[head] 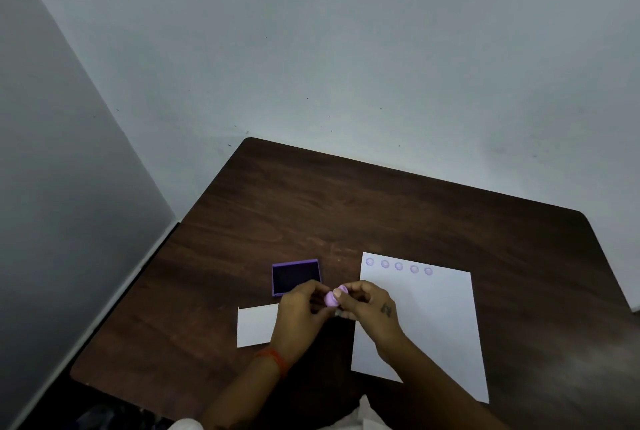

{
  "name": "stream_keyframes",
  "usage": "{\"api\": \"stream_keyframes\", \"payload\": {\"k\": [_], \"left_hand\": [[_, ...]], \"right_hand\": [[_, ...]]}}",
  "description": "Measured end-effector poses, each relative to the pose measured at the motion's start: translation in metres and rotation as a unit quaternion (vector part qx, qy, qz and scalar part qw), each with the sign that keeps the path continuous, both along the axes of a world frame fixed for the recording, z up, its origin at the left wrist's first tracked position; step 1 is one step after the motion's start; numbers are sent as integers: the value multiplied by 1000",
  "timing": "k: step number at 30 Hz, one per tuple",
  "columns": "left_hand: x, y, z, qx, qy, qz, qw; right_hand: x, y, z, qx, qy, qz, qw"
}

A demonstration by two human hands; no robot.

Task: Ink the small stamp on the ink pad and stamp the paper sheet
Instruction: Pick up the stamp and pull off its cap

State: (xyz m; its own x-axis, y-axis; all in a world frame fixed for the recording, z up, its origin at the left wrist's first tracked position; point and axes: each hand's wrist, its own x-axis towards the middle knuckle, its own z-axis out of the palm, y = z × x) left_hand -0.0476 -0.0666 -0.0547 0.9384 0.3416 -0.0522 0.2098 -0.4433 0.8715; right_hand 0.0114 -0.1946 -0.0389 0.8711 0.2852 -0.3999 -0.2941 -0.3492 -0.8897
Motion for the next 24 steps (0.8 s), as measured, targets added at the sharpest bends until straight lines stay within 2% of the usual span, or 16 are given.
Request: {"api": "stream_keyframes", "payload": {"k": [8,13,17,22,24], "left_hand": [[0,3,10,10,-26,-2,1000],[0,2,12,28,-31,-9,999],[0,1,12,29,-32,-6,999],[0,0,11,34,-31,-15,999],[-1,1,11,31,-27,-12,999]], "right_hand": [[6,-8,7,83,52,48,994],[8,-7,8,40,31,35,998],[7,-9,11,75,62,35,995],[7,-7,12,43,53,42,997],[8,-8,13,62,73,32,995]]}}
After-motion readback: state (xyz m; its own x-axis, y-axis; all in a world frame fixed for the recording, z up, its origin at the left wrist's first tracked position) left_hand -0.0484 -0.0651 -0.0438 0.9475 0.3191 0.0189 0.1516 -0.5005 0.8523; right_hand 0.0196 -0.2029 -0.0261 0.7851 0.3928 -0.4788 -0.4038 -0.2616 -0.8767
